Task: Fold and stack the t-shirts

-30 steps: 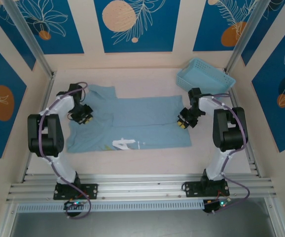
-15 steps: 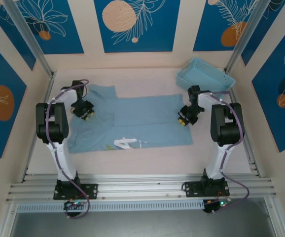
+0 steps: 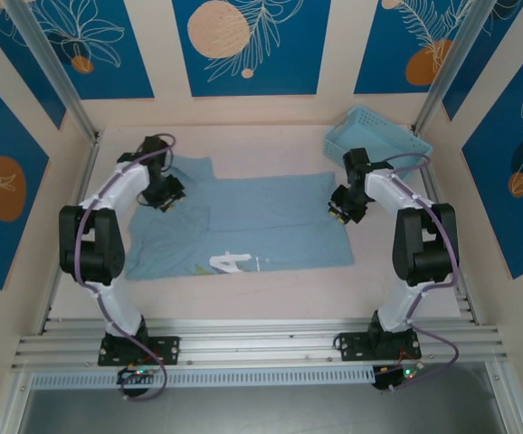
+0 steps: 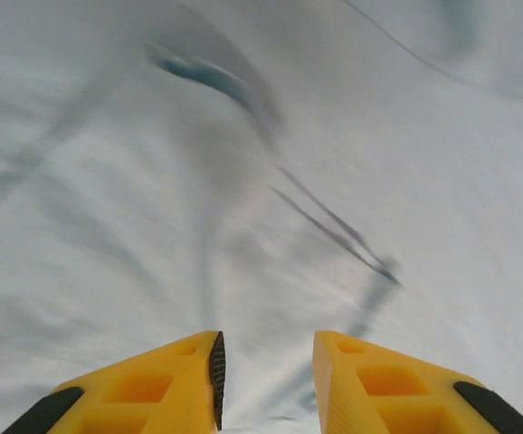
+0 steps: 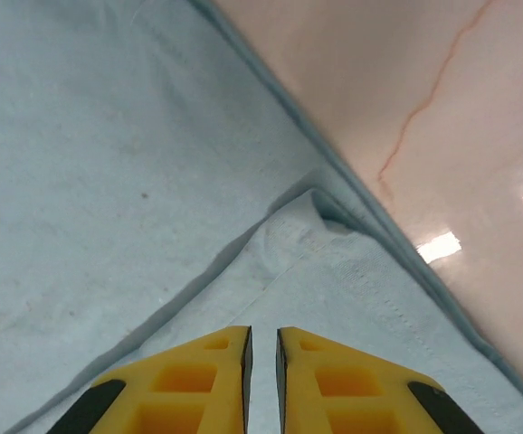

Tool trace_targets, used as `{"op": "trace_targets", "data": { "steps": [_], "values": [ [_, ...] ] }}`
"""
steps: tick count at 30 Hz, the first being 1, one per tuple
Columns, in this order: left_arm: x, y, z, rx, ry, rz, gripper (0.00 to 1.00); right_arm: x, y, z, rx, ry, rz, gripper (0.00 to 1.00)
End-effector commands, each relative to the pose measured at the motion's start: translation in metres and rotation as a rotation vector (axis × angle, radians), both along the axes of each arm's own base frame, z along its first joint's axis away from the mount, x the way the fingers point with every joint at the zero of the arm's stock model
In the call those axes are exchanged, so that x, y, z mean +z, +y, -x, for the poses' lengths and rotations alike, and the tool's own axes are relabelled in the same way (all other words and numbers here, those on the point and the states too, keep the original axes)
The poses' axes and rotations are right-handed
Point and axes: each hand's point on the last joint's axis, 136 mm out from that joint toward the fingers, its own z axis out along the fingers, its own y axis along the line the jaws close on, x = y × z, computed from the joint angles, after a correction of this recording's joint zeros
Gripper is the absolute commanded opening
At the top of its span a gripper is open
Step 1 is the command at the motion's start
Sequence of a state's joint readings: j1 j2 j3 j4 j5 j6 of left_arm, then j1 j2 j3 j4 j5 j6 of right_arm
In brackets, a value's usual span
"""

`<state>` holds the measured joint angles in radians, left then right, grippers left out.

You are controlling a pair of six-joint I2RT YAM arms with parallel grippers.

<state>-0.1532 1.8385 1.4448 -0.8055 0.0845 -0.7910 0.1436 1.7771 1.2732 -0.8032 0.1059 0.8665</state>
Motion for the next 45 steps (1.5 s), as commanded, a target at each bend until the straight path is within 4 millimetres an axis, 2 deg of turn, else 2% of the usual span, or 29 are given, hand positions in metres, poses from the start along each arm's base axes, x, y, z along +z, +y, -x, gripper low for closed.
{"op": "trace_targets", "data": {
  "steps": [1, 3, 6, 10, 14, 19, 23, 30, 32, 37, 38, 40, 41, 42, 45],
  "values": [
    [-0.013, -0.05, -0.007, -0.151, -0.002, 0.063, 0.32, -0.005, 0.011, 0.005, 0.054, 0.021, -0.001, 0.18],
    [-0.02, -0.061, -0.013, -0.234, 0.006, 0.028, 0.33, -0.003, 0.017, 0.002, 0.068, 0.009, -0.019, 0.2],
    [-0.038, -0.058, -0.014, -0.335, 0.059, -0.086, 0.33, 0.007, 0.034, -0.008, 0.131, -0.043, -0.079, 0.27],
    [-0.051, -0.059, -0.017, -0.405, 0.066, -0.126, 0.33, 0.037, 0.072, -0.022, 0.257, -0.213, -0.236, 0.37],
    [-0.06, -0.064, -0.018, -0.44, 0.083, -0.136, 0.27, 0.056, 0.087, -0.02, 0.29, -0.281, -0.317, 0.39],
    [-0.068, -0.07, -0.012, -0.453, 0.105, -0.142, 0.17, 0.056, 0.082, -0.016, 0.262, -0.267, -0.314, 0.39],
    [-0.057, -0.074, -0.012, -0.464, 0.079, -0.167, 0.01, 0.054, 0.078, -0.016, 0.255, -0.252, -0.302, 0.38],
    [-0.026, -0.09, -0.013, -0.511, 0.003, -0.199, 0.0, 0.035, 0.063, -0.008, 0.2, -0.175, -0.251, 0.34],
    [-0.026, -0.094, -0.011, -0.53, 0.003, -0.208, 0.0, 0.028, 0.057, -0.006, 0.173, -0.14, -0.237, 0.34],
    [-0.043, -0.098, -0.005, -0.567, 0.036, -0.204, 0.0, 0.014, 0.047, 0.0, 0.135, -0.076, -0.207, 0.33],
    [-0.043, -0.098, -0.006, -0.569, 0.031, -0.208, 0.05, 0.012, 0.046, 0.001, 0.129, -0.066, -0.2, 0.33],
    [-0.034, -0.092, -0.007, -0.563, 0.009, -0.238, 0.33, 0.007, 0.039, 0.005, 0.108, -0.044, -0.174, 0.33],
    [-0.027, -0.089, -0.007, -0.552, -0.003, -0.258, 0.45, 0.004, 0.036, 0.007, 0.099, -0.034, -0.166, 0.33],
    [-0.018, -0.08, -0.007, -0.527, -0.008, -0.29, 0.52, 0.002, 0.031, 0.009, 0.085, -0.026, -0.159, 0.33],
    [-0.001, -0.049, 0.006, -0.42, 0.022, -0.359, 0.54, -0.007, 0.021, 0.018, 0.05, 0.011, -0.147, 0.33]
  ]
}}
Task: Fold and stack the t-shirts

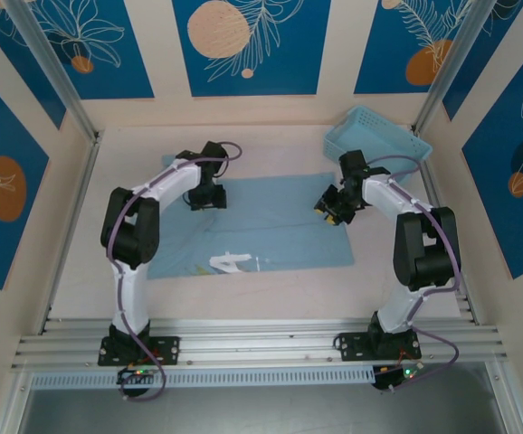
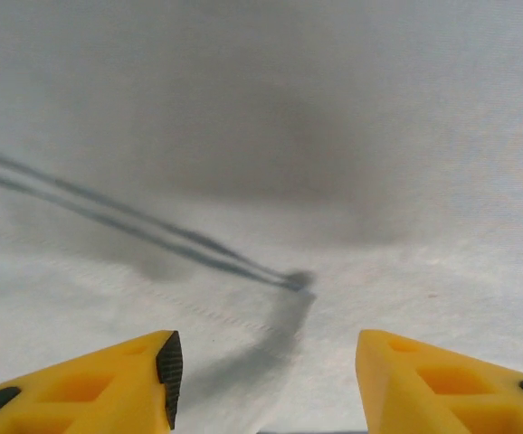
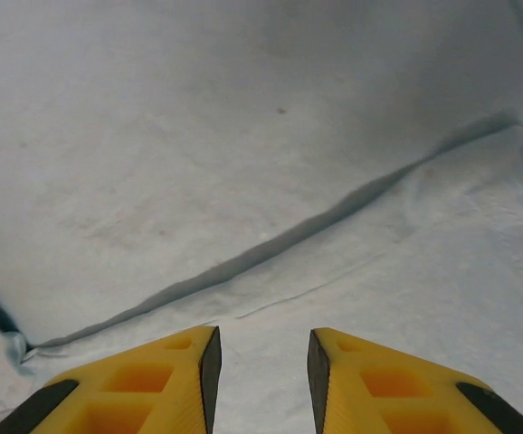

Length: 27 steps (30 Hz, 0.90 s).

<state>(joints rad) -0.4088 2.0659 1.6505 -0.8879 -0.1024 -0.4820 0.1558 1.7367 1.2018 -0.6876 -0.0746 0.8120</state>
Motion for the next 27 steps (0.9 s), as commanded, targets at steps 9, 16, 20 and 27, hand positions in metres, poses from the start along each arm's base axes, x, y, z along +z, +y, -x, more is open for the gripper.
{"op": "trace_targets", "data": {
  "steps": [9, 16, 20, 27],
  "values": [
    [-0.008, 0.099, 0.101, 0.576, 0.142, 0.087, 0.36, -0.035, -0.03, 0.043, -0.084, 0.211, 0.105, 0.29],
    [-0.053, 0.132, 0.129, 0.857, 0.236, 0.116, 0.24, -0.06, -0.026, 0.064, -0.086, 0.355, 0.14, 0.27],
    [-0.057, 0.145, 0.149, 0.916, 0.252, 0.051, 0.24, -0.067, -0.028, 0.088, -0.077, 0.438, 0.206, 0.27],
    [-0.057, 0.159, 0.195, 0.989, 0.3, -0.018, 0.24, -0.069, -0.024, 0.133, -0.037, 0.525, 0.255, 0.27]
  ]
}}
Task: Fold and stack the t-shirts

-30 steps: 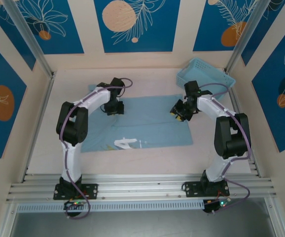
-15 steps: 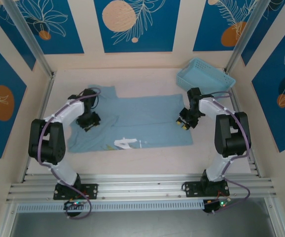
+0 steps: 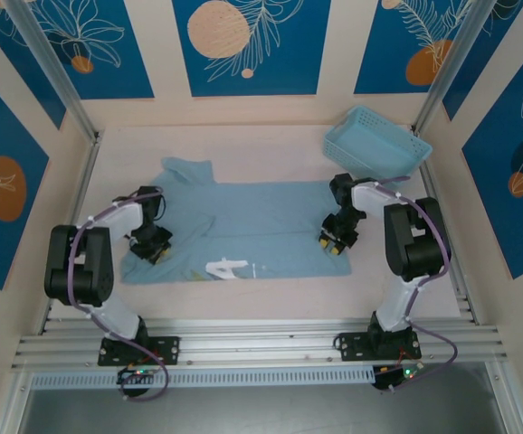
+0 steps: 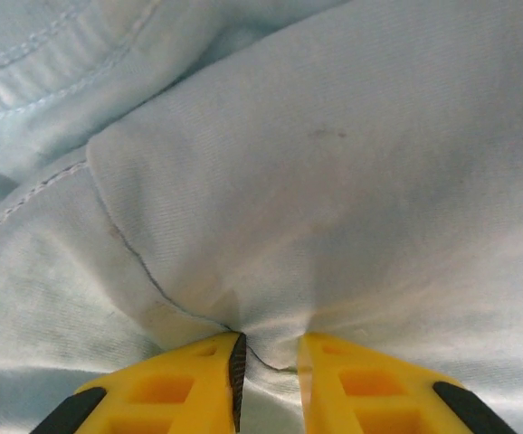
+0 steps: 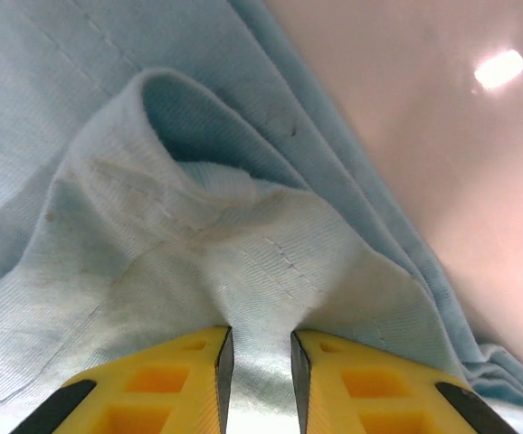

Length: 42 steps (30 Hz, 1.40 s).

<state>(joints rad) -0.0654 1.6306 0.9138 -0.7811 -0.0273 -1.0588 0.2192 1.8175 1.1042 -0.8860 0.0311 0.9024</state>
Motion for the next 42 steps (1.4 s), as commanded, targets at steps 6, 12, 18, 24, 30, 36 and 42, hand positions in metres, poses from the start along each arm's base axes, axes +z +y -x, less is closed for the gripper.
{"op": "trace_targets", "data": {
  "steps": [6, 12, 18, 24, 30, 36, 42],
  "values": [
    [-0.008, 0.023, 0.075, 0.078, 0.17, -0.086, 0.24, -0.004, -0.011, 0.084, 0.018, 0.192, 0.099, 0.27],
    [-0.002, 0.029, 0.083, 0.073, 0.156, -0.106, 0.23, -0.002, -0.004, 0.114, 0.006, 0.199, 0.085, 0.28],
    [0.055, 0.028, 0.011, -0.044, -0.086, -0.142, 0.38, 0.025, -0.007, 0.051, 0.043, -0.069, 0.075, 0.39],
    [0.109, 0.016, -0.1, -0.225, -0.301, -0.138, 0.51, 0.057, -0.015, -0.036, 0.076, -0.28, 0.027, 0.42],
    [0.129, 0.001, -0.211, -0.411, -0.444, -0.114, 0.61, 0.048, -0.044, -0.079, 0.031, -0.274, 0.085, 0.42],
    [0.106, 0.012, -0.274, -0.482, -0.468, -0.07, 0.61, 0.036, -0.059, -0.114, -0.006, -0.331, 0.087, 0.42],
    [0.092, 0.03, -0.295, -0.505, -0.463, -0.085, 0.61, 0.027, -0.055, -0.141, 0.027, -0.329, 0.078, 0.39]
  ]
}}
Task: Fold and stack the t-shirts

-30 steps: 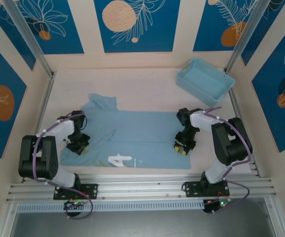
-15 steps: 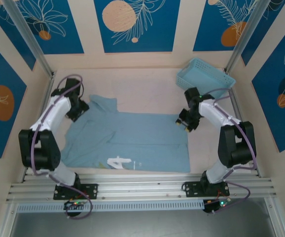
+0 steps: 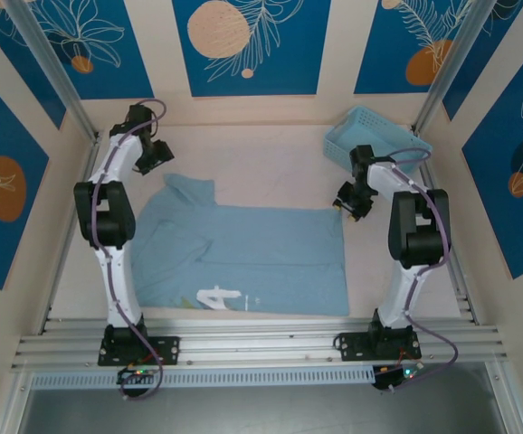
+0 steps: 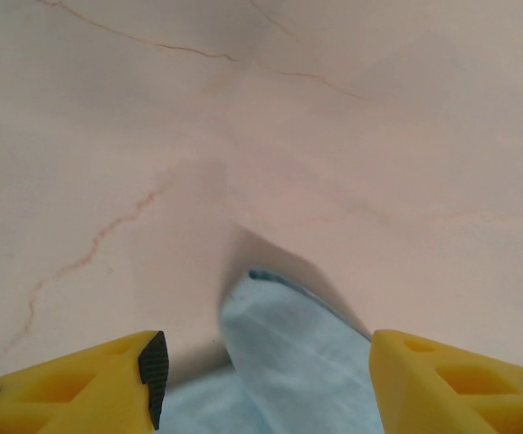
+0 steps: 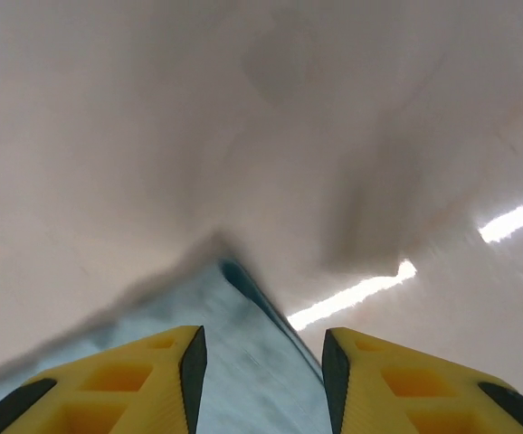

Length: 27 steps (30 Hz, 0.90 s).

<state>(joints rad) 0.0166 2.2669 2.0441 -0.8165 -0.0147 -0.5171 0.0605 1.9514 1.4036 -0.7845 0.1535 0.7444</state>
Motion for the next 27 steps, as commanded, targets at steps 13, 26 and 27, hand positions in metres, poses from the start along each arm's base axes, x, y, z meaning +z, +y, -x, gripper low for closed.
{"op": "trace_targets", "data": {
  "steps": [13, 26, 27],
  "values": [
    [-0.016, 0.014, 0.006, -0.036, 0.072, 0.026, 0.62, -0.016, 0.012, 0.005, 0.003, 0.071, 0.011, 0.33],
    [-0.035, -0.003, -0.005, -0.064, 0.074, 0.086, 0.62, -0.014, 0.005, -0.006, 0.019, 0.078, 0.065, 0.01],
    [-0.038, -0.004, -0.006, -0.062, 0.078, 0.09, 0.62, -0.013, 0.005, -0.006, 0.02, 0.078, 0.064, 0.0]
  ]
}}
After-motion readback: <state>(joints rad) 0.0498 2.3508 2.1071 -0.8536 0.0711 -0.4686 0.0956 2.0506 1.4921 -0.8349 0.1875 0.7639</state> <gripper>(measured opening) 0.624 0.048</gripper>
